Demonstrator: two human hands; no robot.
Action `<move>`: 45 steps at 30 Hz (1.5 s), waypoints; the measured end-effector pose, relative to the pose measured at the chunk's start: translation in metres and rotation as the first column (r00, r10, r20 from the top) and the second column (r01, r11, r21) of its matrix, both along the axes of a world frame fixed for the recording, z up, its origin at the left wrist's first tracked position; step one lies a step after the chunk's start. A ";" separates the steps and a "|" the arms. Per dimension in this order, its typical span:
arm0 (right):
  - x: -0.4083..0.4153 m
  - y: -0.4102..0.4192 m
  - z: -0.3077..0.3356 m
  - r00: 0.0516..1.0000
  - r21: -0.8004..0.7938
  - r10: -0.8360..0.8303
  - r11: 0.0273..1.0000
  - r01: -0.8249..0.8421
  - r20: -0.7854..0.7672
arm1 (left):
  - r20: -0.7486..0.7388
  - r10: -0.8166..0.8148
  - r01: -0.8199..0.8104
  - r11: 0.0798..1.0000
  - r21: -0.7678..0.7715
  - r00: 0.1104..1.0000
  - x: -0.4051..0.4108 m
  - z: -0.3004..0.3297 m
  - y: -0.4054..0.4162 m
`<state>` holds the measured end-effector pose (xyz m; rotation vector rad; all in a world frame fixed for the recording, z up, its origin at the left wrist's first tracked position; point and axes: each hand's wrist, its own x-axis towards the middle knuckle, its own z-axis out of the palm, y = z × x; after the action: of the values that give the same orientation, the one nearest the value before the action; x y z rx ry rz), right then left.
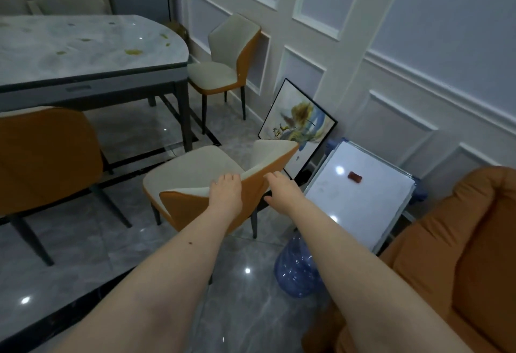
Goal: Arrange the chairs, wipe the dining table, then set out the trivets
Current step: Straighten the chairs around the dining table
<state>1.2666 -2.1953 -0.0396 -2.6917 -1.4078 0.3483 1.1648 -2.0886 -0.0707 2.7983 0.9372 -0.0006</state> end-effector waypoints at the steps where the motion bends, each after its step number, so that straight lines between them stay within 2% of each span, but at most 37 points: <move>1: 0.008 0.004 -0.001 1.000 0.003 0.005 1.000 -0.005 0.002 | 0.013 0.010 -0.010 1.000 -0.001 1.000 0.005 -0.003 0.003; 5: 0.035 0.020 -0.011 0.999 -0.027 0.040 0.999 -0.040 -0.002 | -0.007 0.047 -0.047 0.999 -0.008 0.999 0.013 -0.016 0.012; 11: 0.090 0.049 -0.026 0.964 -0.112 0.228 0.970 -0.214 0.136 | -0.153 0.119 -0.121 0.993 -0.003 0.981 0.033 -0.032 0.023; 17: 0.149 0.070 -0.053 0.882 -0.209 0.444 0.888 -0.410 0.156 | -0.276 0.274 -0.278 0.960 0.024 0.921 0.058 -0.047 0.026; 21: 0.166 0.090 -0.064 0.834 -0.222 0.536 0.836 -0.502 0.132 | -0.183 0.346 -0.323 0.935 0.146 0.920 0.064 -0.050 0.024; 26: 0.170 0.110 -0.079 0.768 -0.166 0.609 0.793 -0.586 0.200 | -0.055 0.352 -0.327 0.909 0.259 0.935 0.059 -0.064 0.038; 29: 0.163 0.124 -0.082 0.758 -0.122 0.625 0.780 -0.614 0.187 | -0.095 0.369 -0.335 0.906 0.259 0.925 0.052 -0.067 0.059; 32: 0.156 0.145 -0.087 0.748 -0.082 0.631 0.773 -0.630 0.203 | -0.223 0.396 -0.363 0.915 0.174 0.891 0.047 -0.057 0.079; 34: 0.153 0.163 -0.090 0.754 -0.077 0.624 0.778 -0.623 0.202 | -0.231 0.414 -0.364 0.902 0.231 0.880 0.044 -0.060 0.099; 37: 0.152 0.190 -0.093 0.766 -0.063 0.609 0.789 -0.611 0.207 | -0.211 0.445 -0.401 0.889 0.220 0.870 0.044 -0.061 0.126; 45: 0.152 0.279 -0.097 0.790 -0.014 0.569 0.813 -0.582 0.229 | -0.067 0.373 -0.337 0.891 0.304 0.925 0.044 -0.070 0.218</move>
<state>1.4191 -1.9166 -0.1369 -2.2388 -2.2633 0.0282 1.2088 -1.8708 -0.1404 2.8568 1.5903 0.0146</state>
